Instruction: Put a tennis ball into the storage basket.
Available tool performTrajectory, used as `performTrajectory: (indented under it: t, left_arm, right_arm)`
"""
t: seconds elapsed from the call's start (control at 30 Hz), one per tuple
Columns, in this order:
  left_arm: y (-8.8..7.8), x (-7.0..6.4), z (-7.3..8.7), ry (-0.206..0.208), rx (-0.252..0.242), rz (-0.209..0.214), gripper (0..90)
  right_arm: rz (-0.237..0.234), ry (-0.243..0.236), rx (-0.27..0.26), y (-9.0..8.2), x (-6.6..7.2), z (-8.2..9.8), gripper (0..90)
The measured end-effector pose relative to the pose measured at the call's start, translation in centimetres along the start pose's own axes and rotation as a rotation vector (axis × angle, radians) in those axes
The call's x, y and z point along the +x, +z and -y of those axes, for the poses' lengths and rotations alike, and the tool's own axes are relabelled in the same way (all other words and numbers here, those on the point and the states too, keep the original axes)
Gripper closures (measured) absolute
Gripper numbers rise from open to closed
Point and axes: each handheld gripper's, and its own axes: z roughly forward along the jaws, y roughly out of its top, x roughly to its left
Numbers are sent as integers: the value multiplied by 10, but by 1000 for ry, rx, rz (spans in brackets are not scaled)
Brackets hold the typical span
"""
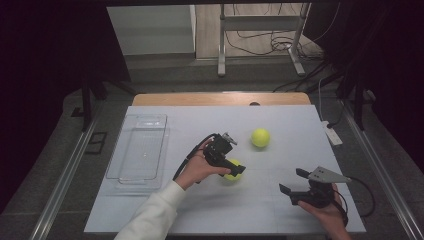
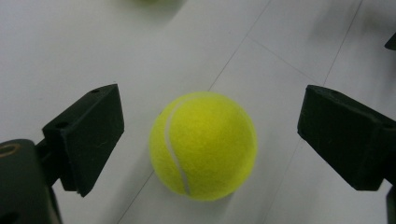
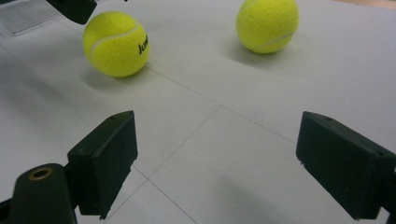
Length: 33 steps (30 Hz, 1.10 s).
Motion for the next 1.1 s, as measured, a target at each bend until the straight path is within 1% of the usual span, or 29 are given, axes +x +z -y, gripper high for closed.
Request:
performTrajectory:
  t: [0.13,0.23,0.33,0.4,0.53,0.6,0.7,0.77,0.8,0.83,0.93,0.97,1.0,1.1]
  left_arm:
    - [5,-1,1,5,15,5,82]
    - [12,-3,2,10,37,7,80]
    - [17,-3,3,8,50,10,80]
    - [21,-2,4,8,67,9,80]
    - [24,-3,5,9,76,8,82]
    - [26,-3,5,12,83,-2,98]
    - [27,-3,6,12,89,-6,109]
    - [28,-4,6,15,90,-13,139]
    - [28,-4,6,26,99,-32,152]
    - [28,-4,6,26,99,-32,170]
    - [30,-4,7,26,114,-56,196]
    - [30,-3,7,28,115,-70,215]
    - [30,-3,8,27,115,-75,235]
    - [29,-2,8,21,117,-68,252]
  right_arm:
    - [1,1,2,0,0,0,132]
    - [1,1,3,0,0,0,132]
    - [1,1,4,0,0,0,132]
    - [1,1,5,0,0,0,132]
    - [1,2,4,0,0,0,132]
    - [1,1,3,0,-1,0,132]
    - [0,2,5,1,0,0,132]
    - [0,1,5,1,0,0,132]
    - [0,2,5,1,0,0,132]
    - [0,2,5,1,0,0,132]
    - [2,2,6,1,-1,1,132]
    - [2,3,6,1,-1,1,132]
    - [3,4,6,1,-1,1,132]
    - [5,3,10,1,-1,1,132]
